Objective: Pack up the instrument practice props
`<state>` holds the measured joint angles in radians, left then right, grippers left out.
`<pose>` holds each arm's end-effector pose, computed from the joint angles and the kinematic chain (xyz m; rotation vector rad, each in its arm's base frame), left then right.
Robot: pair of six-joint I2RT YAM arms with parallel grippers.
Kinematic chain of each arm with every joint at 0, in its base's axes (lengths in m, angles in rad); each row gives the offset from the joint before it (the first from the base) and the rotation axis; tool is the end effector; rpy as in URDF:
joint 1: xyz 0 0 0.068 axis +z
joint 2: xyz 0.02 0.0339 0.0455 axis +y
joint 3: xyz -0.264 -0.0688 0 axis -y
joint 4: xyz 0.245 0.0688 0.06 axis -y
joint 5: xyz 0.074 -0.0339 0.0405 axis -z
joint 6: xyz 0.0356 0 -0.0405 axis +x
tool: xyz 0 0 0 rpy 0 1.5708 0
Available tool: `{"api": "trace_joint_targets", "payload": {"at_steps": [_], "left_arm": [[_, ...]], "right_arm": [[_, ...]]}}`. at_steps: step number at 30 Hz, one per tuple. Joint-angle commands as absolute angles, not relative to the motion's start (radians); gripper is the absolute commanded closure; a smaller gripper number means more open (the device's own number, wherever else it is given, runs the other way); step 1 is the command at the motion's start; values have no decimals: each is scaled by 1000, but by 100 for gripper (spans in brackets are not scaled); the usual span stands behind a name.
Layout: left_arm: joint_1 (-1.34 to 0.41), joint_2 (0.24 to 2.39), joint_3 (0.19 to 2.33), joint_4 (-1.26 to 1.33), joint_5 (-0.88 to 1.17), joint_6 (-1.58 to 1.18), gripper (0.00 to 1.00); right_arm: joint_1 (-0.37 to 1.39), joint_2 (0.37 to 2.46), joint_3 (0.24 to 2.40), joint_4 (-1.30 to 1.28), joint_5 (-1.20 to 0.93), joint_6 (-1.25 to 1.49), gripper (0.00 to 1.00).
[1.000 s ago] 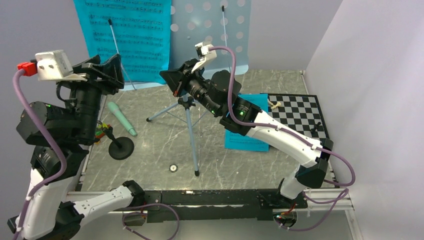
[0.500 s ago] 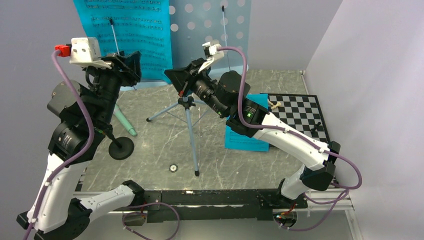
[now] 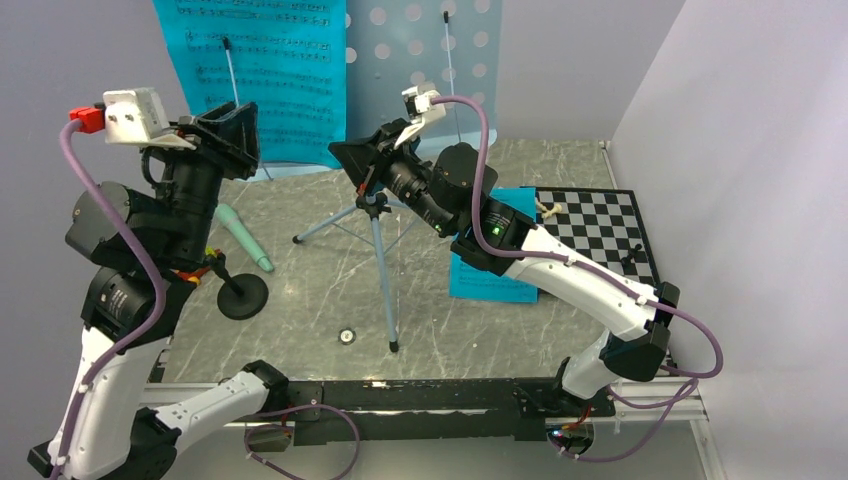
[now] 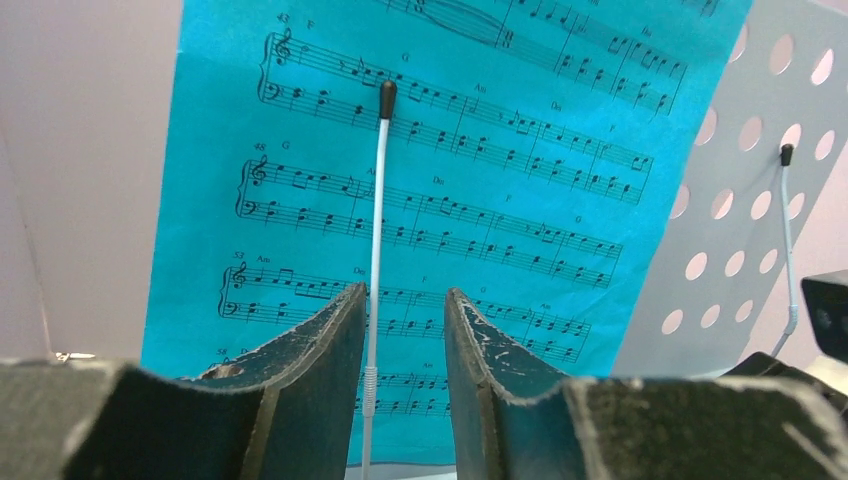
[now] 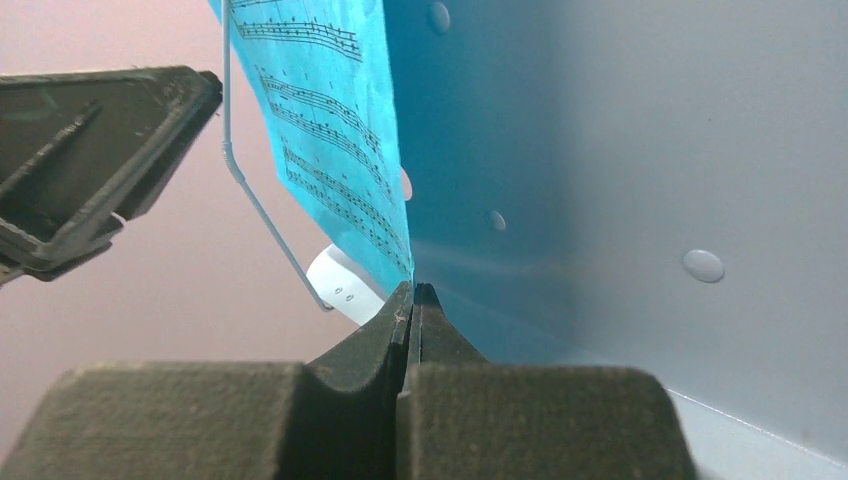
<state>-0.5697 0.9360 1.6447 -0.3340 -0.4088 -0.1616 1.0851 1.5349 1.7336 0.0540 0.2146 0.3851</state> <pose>0.1000 -0.0472 0.5701 -0.1129 1.2325 -0.3922 0.1674 0.3008 0.5117 -0.2963 1.3779 1.0972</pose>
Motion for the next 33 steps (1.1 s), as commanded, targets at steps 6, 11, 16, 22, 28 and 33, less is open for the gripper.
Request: {"api": "trace_joint_targets", "payload": {"at_steps": [6, 11, 16, 22, 28, 33], "left_arm": [[-560, 946, 1654, -285, -408, -141, 62], [-552, 963, 1675, -296, -413, -131, 52], [-541, 970, 1671, -289, -411, -129, 52], [-525, 979, 1671, -280, -390, -133, 67], [-520, 966, 1659, -261, -376, -133, 82], [-520, 949, 1647, -253, -362, -139, 96]], "right_arm": [[1081, 1505, 1727, 81, 207, 373, 100], [1082, 1508, 1731, 80, 206, 374, 100], [1081, 1509, 1733, 76, 205, 373, 100], [1081, 1508, 1733, 72, 206, 369, 100], [1081, 1510, 1734, 72, 206, 370, 100], [1081, 1510, 1736, 71, 204, 369, 100]]}}
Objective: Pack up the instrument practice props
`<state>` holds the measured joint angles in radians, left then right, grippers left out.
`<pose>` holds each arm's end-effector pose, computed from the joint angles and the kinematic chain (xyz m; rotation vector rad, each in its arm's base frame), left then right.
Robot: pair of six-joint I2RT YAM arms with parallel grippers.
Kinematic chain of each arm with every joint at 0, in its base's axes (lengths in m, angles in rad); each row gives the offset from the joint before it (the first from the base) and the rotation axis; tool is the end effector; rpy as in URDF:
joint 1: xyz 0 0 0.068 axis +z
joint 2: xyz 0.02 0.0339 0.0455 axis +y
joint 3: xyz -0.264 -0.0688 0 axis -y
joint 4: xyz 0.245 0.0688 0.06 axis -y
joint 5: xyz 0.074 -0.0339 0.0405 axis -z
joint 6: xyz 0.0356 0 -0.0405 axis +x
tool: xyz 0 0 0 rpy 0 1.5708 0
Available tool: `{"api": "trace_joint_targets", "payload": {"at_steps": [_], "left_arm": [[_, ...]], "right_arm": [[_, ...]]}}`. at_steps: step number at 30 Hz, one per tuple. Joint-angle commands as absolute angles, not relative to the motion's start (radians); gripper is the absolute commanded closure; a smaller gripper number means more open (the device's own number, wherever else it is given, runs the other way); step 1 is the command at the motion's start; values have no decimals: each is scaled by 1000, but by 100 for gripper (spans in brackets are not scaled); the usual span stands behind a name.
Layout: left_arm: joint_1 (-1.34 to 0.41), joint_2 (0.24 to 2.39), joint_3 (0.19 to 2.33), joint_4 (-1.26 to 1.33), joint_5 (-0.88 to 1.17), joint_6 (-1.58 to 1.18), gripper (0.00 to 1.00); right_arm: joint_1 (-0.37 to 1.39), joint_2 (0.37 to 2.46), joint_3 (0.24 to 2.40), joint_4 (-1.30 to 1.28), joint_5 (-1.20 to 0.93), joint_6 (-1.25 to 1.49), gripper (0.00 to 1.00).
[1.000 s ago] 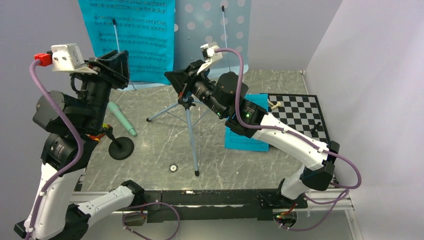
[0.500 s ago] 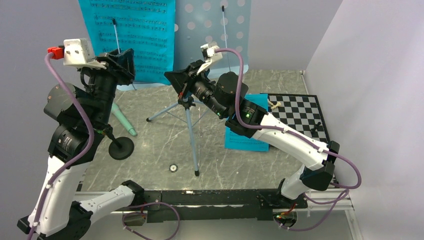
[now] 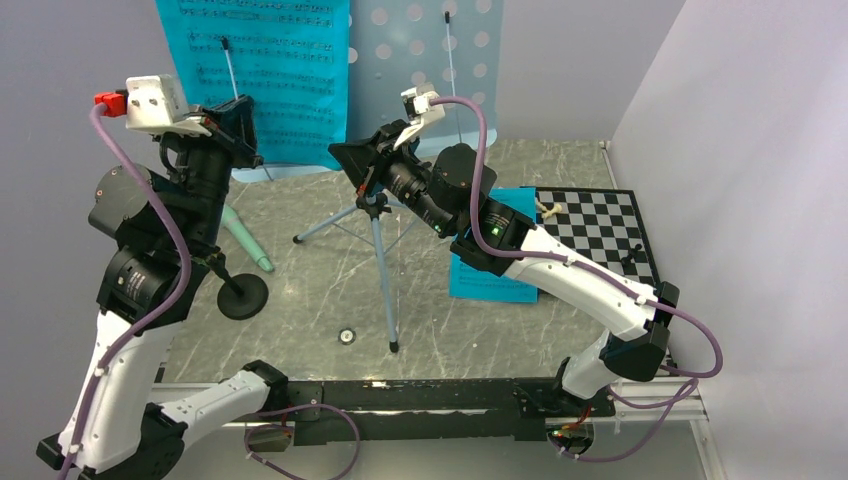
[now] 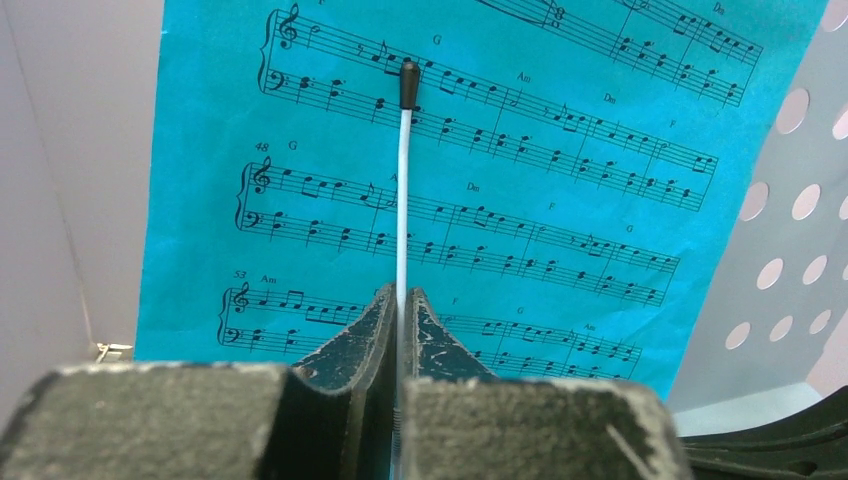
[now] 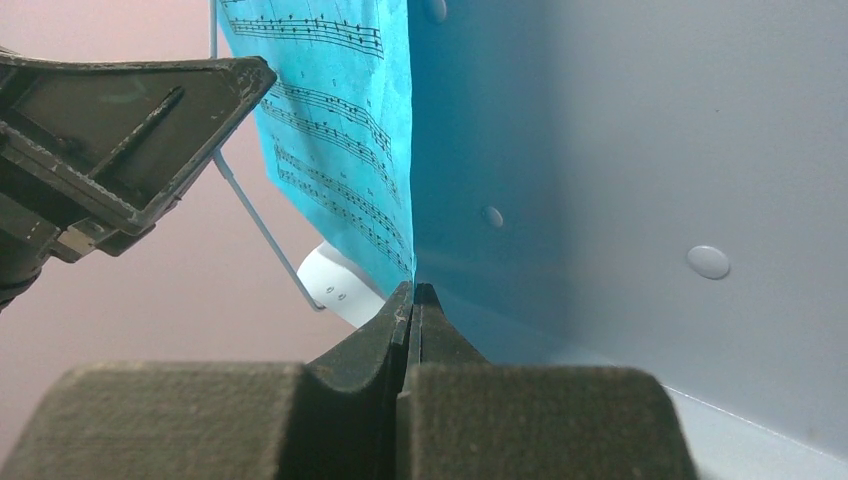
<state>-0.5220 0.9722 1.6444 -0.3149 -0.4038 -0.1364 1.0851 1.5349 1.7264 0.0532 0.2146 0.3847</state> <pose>0.1158 -0.0505 0.5684 -0.1173 1.2444 -0.3262 0.1678 0.3017 0.5092 -0.2998 1.3853 1.0932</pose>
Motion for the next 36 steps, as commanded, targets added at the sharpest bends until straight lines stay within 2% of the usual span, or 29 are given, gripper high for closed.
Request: {"api": "trace_joint_targets", "payload": {"at_steps": [1, 11, 25, 36], "left_arm": [[-520, 945, 1643, -248, -359, -138, 98], [-520, 899, 1583, -195, -340, -136, 100], [-520, 861, 1546, -164, -342, -128, 100], [-520, 862, 1523, -158, -349, -127, 100]], "right_arm": [[1081, 1511, 1737, 71, 204, 369, 100], [1081, 1478, 1708, 77, 217, 369, 100], [1080, 1309, 1618, 46, 258, 343, 100], [1081, 1136, 1588, -112, 170, 291, 100]]}}
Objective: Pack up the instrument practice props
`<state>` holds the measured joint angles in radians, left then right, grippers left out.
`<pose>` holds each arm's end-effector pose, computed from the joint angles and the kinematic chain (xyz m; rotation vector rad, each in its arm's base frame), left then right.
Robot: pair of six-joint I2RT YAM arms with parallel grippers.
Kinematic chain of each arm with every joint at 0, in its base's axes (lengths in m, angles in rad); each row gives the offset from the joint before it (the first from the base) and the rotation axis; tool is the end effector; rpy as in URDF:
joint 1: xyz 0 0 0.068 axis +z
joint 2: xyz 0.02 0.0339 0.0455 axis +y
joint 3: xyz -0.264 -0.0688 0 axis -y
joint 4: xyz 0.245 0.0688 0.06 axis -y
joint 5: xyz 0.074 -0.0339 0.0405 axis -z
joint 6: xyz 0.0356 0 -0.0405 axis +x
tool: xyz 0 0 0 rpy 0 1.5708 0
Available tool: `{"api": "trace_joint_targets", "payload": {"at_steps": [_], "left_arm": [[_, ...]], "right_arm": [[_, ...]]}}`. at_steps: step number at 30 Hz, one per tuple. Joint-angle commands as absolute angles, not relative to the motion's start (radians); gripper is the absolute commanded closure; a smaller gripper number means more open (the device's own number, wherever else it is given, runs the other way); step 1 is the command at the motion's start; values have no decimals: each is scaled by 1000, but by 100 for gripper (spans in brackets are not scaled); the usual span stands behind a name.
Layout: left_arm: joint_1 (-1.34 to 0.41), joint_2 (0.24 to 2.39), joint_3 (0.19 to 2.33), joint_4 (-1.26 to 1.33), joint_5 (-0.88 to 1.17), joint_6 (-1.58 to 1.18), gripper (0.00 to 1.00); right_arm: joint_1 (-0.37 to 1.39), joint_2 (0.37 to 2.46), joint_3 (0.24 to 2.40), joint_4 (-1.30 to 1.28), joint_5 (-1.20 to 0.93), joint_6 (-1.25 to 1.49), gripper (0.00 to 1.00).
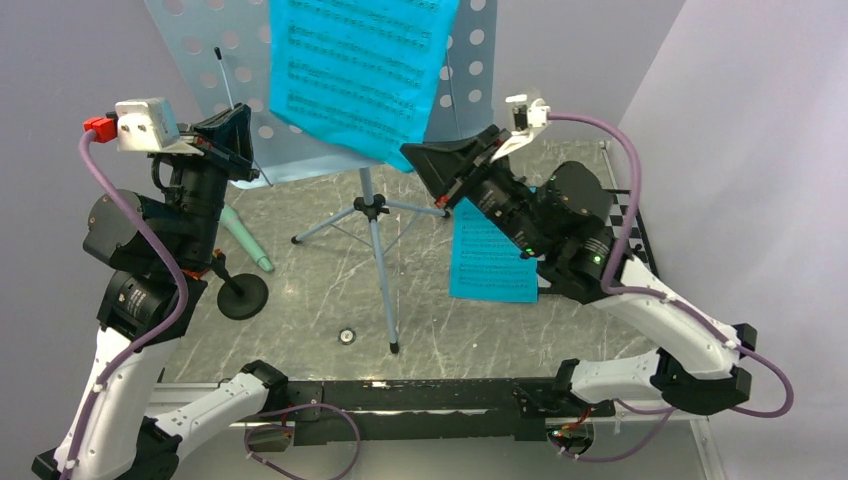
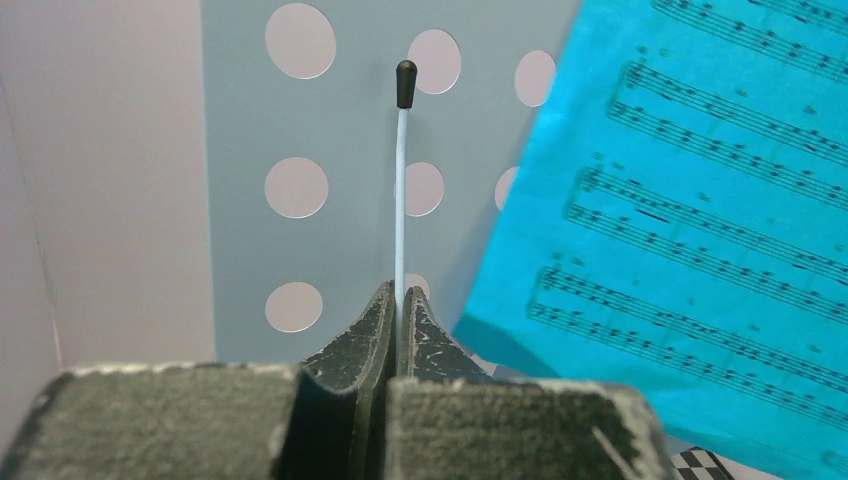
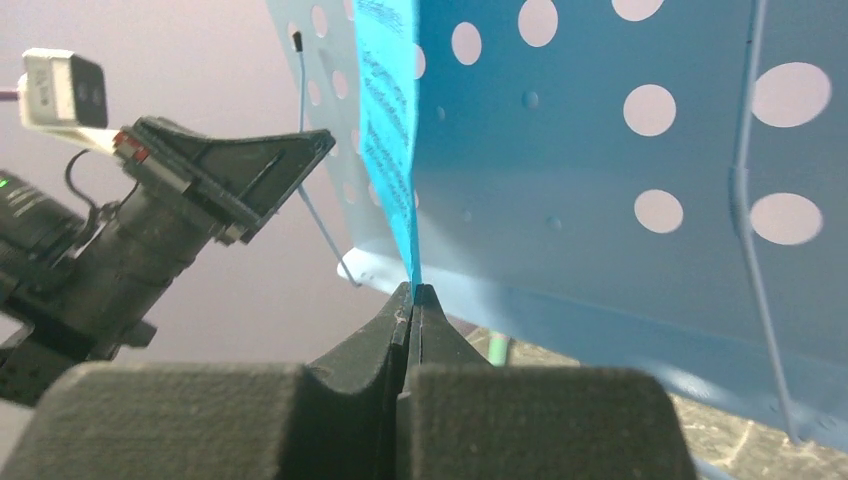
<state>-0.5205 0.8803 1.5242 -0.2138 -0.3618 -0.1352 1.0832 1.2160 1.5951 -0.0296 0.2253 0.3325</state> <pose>0.1011 -0.0434 0.5568 -0.1001 1.1738 -0.3725 0.1175 0.2046 0.5447 -0.2787 1.2757 1.0867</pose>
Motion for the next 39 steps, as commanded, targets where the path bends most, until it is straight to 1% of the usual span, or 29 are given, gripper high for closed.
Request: {"api": "trace_joint_targets", "payload": {"at_steps": [1, 7, 10, 13, 16, 19, 22, 24, 27, 32, 37, 39], "left_arm": [[-519, 863, 1519, -153, -347, -124, 100], [-520, 867, 1514, -149, -340, -124, 99], [-520, 857, 1506, -144, -342, -129, 90], [-520, 845, 1502, -147, -336, -130, 72], [-520, 832, 1502, -155, -321, -121, 47], [-520, 815, 1496, -168, -316, -127, 28], [-519, 784, 1475, -180, -312, -141, 16], [-520, 747, 1449, -185, -311, -155, 10], [-520, 686, 1395, -192, -317, -179, 7], [-520, 579, 1294, -227, -325, -241, 7], [-520, 497, 1212, -269, -335, -309, 8], [-520, 478, 1192, -287, -340, -328, 8]], "right_arm": [[1081, 1116, 1579, -137, 150, 281, 100], [1082, 944, 1445, -214, 27, 216, 100], [1081, 876, 1398, -251, 6, 198, 100], [1081, 827, 1371, -297, -49, 178, 100], [1081, 790, 1349, -345, -113, 157, 100], [1081, 763, 1323, -401, -205, 123, 100], [1081, 743, 1276, -461, -309, 94, 100], [1081, 732, 1235, -503, -331, 81, 100], [1081, 703, 1148, -545, -322, 77, 100], [1081, 628, 989, -588, -197, 112, 100], [1082, 588, 924, -695, 102, 189, 100], [1081, 574, 919, -735, 334, 256, 100]]}}
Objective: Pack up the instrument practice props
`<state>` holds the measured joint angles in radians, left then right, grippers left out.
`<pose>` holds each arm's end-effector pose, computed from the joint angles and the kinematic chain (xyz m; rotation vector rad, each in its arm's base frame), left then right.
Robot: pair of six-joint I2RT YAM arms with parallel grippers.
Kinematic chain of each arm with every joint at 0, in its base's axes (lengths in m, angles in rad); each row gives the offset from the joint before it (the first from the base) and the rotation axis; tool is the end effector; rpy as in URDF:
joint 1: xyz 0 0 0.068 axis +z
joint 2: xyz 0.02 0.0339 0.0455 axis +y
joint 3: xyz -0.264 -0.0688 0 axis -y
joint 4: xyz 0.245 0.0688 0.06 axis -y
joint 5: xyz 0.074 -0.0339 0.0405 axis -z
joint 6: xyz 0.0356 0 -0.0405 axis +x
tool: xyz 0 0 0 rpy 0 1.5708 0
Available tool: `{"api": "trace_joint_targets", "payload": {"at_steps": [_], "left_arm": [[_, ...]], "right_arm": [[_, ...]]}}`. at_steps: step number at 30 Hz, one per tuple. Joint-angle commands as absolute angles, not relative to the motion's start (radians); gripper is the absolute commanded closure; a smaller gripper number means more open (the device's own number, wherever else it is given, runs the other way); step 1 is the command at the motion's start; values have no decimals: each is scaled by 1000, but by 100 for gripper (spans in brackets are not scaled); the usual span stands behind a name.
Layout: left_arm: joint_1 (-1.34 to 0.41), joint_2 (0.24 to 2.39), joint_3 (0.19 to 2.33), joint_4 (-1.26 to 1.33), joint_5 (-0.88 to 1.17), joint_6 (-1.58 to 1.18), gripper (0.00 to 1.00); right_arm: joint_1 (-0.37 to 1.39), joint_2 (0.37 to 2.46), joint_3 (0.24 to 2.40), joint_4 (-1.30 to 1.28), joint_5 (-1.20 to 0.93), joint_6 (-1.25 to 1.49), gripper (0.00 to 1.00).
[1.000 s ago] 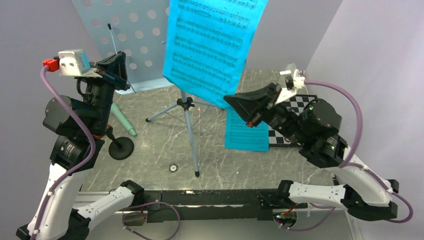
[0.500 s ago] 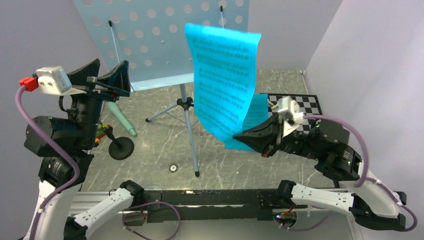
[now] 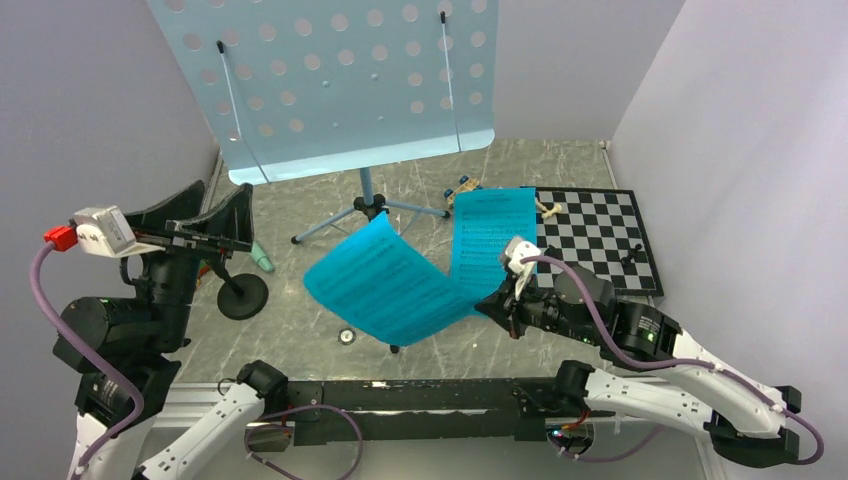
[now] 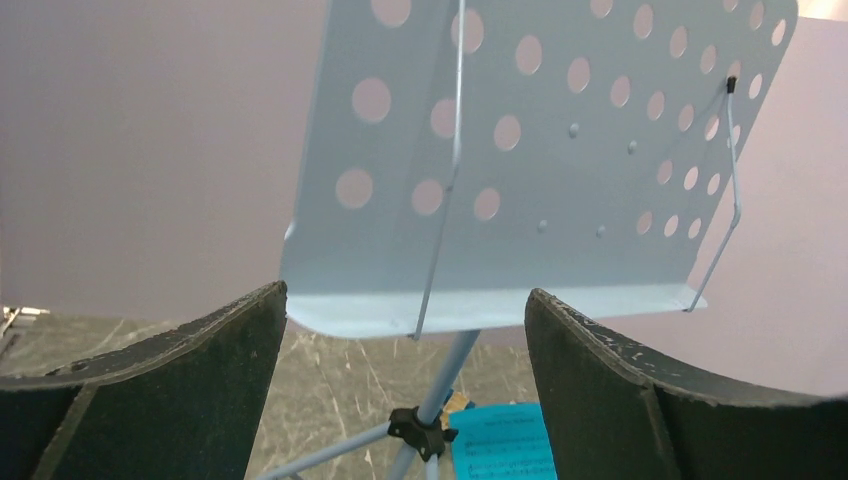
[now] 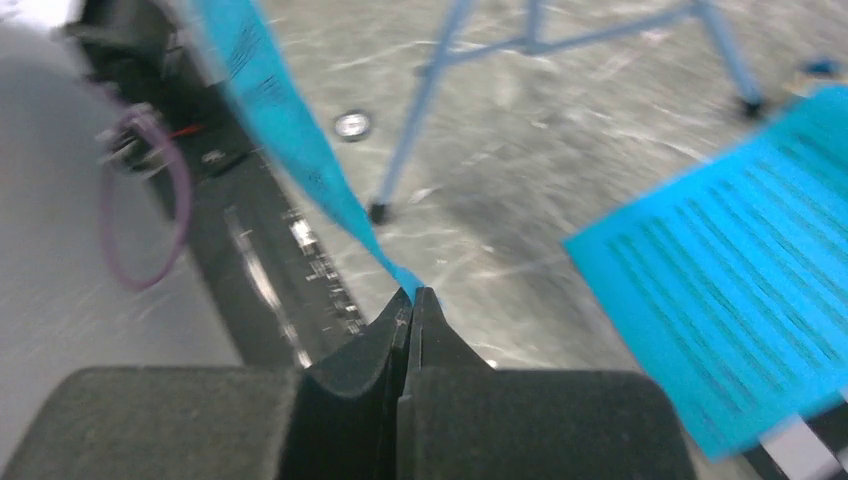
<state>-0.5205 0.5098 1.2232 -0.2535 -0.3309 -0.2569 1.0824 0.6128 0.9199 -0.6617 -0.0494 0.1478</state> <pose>0.0336 -0.0059 0.4958 -0.1505 1.1419 -0.5073 0.0558 0.1087 0.3586 -0.9430 1.7916 0.8540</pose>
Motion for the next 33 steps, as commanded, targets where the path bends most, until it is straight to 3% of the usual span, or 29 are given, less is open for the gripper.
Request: {"api": "trace_joint_targets", "payload": {"at_steps": [1, 7, 13, 18, 26, 33], "left_arm": [[-520, 471, 1185, -297, -343, -336, 8], [-519, 456, 1157, -325, -337, -385, 9], [-520, 458, 1140, -334, -315, -428, 9], [-520, 452, 1124, -342, -302, -452, 9], [-520, 423, 1083, -374, -280, -484, 10], [-520, 363, 992, -397, -269, -518, 9]], "right_arm": [[1080, 565, 914, -749, 418, 286, 100], [1078, 526, 887, -711, 757, 347, 100], [1001, 644, 928, -622, 852, 272, 100], [670, 802, 1005, -559, 607, 210, 100], [280, 1072, 1263, -497, 132, 290, 100], [125, 1308, 1474, -443, -226, 444, 100]]}}
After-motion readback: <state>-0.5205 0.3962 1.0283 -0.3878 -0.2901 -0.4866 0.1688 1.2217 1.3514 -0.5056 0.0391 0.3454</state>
